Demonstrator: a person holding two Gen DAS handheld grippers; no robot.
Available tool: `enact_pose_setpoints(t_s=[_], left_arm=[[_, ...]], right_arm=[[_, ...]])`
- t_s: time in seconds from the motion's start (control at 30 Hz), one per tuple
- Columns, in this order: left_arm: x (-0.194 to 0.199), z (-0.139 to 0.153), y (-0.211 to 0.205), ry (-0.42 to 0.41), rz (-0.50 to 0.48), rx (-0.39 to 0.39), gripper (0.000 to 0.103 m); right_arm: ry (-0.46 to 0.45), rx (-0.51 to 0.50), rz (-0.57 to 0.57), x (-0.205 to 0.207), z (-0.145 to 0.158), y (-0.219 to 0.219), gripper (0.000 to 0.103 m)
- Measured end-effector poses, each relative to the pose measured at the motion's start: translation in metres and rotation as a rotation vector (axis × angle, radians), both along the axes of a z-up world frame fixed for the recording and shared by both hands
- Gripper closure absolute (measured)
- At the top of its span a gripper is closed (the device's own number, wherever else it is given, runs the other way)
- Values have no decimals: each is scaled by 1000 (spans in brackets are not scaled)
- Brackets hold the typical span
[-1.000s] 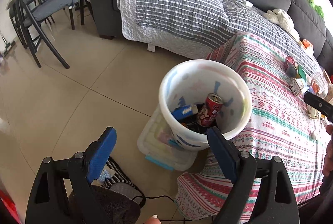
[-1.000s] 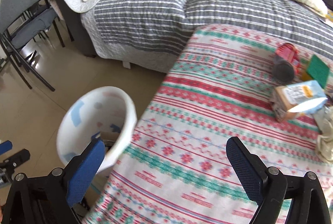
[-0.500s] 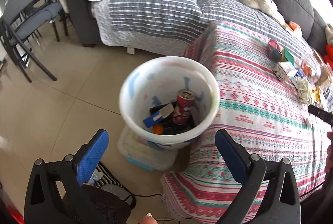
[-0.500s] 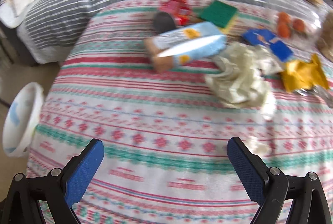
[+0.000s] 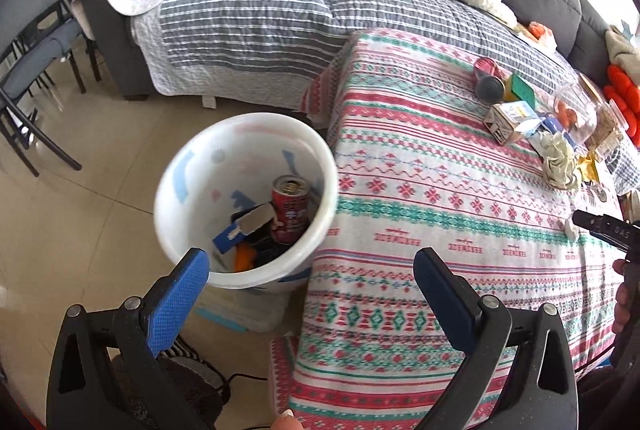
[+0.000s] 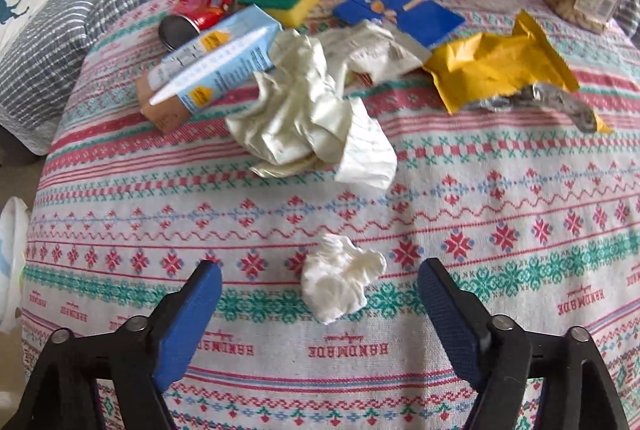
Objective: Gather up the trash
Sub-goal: 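Grasp the small white crumpled tissue with the right gripper, then grasp the large crumpled pale tissue with the left gripper while the right holds its tissue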
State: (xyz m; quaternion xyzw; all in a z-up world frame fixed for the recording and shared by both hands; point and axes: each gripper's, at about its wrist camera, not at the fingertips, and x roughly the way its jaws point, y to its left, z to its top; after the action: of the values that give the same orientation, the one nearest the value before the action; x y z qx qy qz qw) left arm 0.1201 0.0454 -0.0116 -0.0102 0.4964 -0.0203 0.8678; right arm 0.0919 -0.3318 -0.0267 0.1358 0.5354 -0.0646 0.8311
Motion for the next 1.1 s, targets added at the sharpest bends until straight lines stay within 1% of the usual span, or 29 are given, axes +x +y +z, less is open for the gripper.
enact_pose_setpoints(t_s=[0.03, 0.1, 0.2, 0.27, 0.33, 0.43, 0.47, 0.53, 0.67, 0.87, 0.97, 1.1], left_arm=[[0, 0, -5, 1, -10, 1, 0], [1, -1, -13, 4, -26, 0, 0], [2, -3, -24, 12, -48, -12, 0], [3, -4, -30, 16, -58, -16, 0], [5, -4, -40, 17, -69, -17, 0], [8, -3, -57, 15, -93, -30, 0], [10, -3, -64, 14, -104, -36, 0], [14, -3, -78, 16, -126, -43, 0], [23, -5, -111, 25, -168, -63, 0], [32, -4, -168, 18, -247, -72, 0], [37, -7, -197, 18, -281, -105, 0], [45, -16, -231, 49, -314, -183, 1]], right_arm=[[4, 5, 1, 1, -2, -1, 27], [7, 10, 10, 2, -5, -1, 31], [15, 11, 18, 5, -8, 0, 39], [29, 13, 20, 6, -13, -1, 48], [47, 18, 22, 6, -18, -3, 53], [55, 31, 29, 10, -21, -6, 71], [50, 39, 31, 10, -21, -7, 74], [38, 46, 34, 8, -17, -11, 76], [8, 44, 26, -3, -6, -24, 76], [-23, 40, -34, -22, 5, -64, 76], [-27, 41, -73, -30, 6, -86, 76], [-30, 34, -119, -44, 8, -113, 76]])
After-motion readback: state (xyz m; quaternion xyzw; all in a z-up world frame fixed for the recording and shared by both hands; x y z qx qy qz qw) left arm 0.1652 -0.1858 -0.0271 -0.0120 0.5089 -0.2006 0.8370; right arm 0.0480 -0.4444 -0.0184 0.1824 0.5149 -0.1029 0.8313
